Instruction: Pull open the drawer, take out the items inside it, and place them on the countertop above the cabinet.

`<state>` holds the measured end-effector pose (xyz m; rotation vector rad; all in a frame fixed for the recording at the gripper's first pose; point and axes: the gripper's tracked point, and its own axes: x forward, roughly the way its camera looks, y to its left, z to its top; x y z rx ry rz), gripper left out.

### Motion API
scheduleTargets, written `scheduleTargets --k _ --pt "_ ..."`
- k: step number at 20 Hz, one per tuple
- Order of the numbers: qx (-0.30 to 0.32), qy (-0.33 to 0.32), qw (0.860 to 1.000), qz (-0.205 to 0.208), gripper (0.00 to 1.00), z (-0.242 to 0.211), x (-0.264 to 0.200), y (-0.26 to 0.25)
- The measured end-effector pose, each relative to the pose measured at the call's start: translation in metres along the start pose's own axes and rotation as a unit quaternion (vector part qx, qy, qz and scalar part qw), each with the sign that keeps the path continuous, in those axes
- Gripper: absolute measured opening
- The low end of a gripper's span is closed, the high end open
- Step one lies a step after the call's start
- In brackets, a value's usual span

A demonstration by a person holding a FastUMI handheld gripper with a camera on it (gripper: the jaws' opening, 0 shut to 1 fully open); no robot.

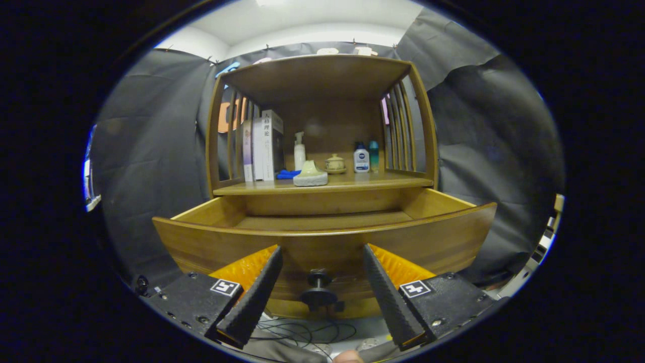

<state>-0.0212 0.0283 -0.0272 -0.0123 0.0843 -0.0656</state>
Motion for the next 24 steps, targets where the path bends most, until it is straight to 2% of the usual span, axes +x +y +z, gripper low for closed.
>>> scheduleTargets --k 8,14,24 --pt "0.004 -0.007 1.0 -0.004 1.0 0.006 0.006 0.001" --pt "0.006 -0.006 1.0 -0.005 1.0 0.02 0.044 0.004" --pt "0.01 -0.007 1.0 -0.008 1.0 0.025 0.067 0.007"
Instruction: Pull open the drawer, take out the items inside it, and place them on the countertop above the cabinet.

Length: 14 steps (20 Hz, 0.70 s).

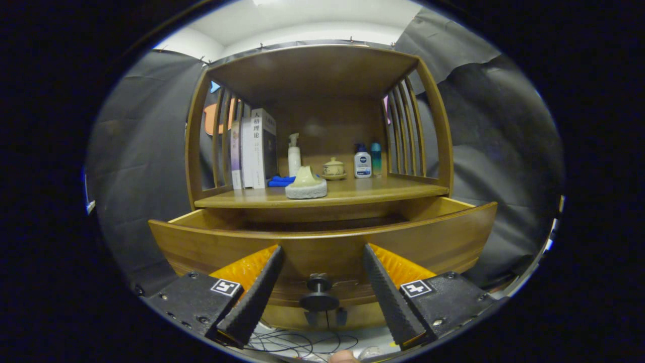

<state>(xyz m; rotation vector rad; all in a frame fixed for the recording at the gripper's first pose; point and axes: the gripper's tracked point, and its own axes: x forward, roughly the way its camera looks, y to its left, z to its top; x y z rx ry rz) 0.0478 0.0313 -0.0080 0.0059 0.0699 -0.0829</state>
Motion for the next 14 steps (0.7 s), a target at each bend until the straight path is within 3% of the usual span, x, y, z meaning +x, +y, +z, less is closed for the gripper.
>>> scheduleTargets --k 14 --pt "-0.004 0.0 1.0 0.0 1.0 0.008 0.051 0.001"
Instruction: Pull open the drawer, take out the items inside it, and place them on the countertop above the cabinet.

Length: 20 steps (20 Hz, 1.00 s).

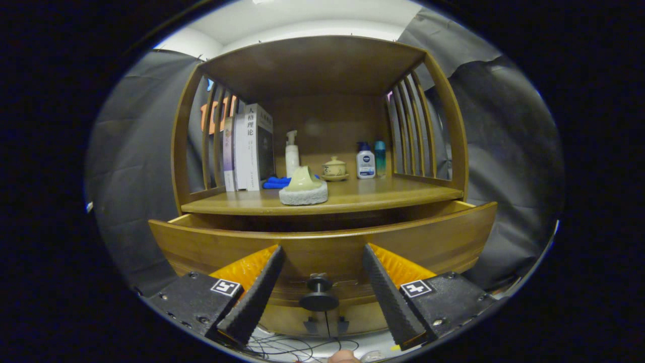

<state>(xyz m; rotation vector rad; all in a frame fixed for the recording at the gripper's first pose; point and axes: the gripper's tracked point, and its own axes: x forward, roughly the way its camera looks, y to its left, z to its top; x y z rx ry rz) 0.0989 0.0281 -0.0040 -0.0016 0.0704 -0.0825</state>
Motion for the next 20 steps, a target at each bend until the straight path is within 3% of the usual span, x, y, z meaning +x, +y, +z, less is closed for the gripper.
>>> scheduleTargets --k 20 --pt "-0.015 0.008 1.0 -0.007 1.0 0.011 0.062 0.002"
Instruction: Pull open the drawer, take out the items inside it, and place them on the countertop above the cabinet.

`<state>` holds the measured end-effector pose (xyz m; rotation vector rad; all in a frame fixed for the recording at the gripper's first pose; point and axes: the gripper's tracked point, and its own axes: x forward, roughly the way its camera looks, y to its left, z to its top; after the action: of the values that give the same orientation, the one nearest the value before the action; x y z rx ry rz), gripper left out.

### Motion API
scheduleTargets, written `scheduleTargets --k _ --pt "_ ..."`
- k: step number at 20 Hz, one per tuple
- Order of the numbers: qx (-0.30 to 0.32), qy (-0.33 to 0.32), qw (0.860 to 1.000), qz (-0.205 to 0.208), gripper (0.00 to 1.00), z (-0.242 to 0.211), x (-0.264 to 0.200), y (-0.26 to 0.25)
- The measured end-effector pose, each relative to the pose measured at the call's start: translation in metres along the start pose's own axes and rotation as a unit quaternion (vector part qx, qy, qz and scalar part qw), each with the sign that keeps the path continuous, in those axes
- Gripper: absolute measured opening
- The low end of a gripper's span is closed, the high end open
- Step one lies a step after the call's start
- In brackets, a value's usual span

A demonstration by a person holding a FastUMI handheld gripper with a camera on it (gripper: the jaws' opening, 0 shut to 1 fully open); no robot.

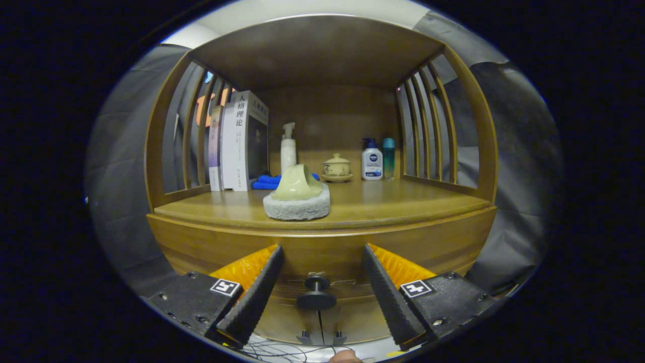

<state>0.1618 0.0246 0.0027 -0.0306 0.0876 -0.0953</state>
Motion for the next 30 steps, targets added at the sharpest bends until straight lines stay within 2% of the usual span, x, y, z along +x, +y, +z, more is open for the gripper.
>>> scheduleTargets --k 16,19,24,30 --pt "0.007 -0.013 1.0 0.005 1.0 0.007 -0.008 0.002" --pt "-0.009 -0.025 1.0 0.003 1.0 0.015 -0.029 0.001" --pt "0.001 -0.03 0.999 0.022 1.0 0.014 -0.073 0.01" --pt "0.0 -0.043 0.999 0.022 1.0 0.021 -0.133 0.008"
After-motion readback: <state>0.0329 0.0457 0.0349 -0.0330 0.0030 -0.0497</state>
